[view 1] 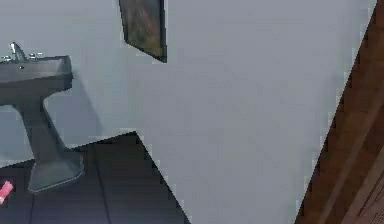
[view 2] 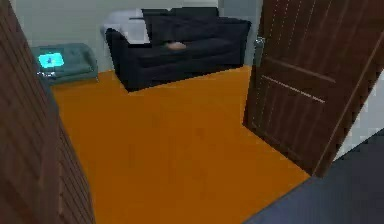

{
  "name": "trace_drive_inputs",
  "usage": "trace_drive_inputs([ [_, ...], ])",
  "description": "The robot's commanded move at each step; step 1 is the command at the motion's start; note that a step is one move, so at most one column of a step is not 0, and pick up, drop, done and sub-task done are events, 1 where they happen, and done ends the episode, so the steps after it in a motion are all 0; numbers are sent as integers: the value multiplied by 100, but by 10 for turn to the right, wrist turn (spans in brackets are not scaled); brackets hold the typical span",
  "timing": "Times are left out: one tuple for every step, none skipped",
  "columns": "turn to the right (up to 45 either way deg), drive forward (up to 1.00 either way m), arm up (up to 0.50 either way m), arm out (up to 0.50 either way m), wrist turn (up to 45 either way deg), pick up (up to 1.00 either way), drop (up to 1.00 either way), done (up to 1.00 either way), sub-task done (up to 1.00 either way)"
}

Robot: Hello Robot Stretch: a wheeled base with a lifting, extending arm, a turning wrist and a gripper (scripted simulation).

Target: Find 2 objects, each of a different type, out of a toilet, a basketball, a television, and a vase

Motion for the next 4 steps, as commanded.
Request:
trace_drive_inputs([
  [-450, 0, 0, 0, 0, 0, 0, 0, 0],
  [-450, 0, 0, 0, 0, 0, 0, 0, 0],
  [-300, 0, 0, 0, 0, 0, 0, 0, 0],
  [0, 5, 0, 0, 0, 0, 0, 0, 0],
])
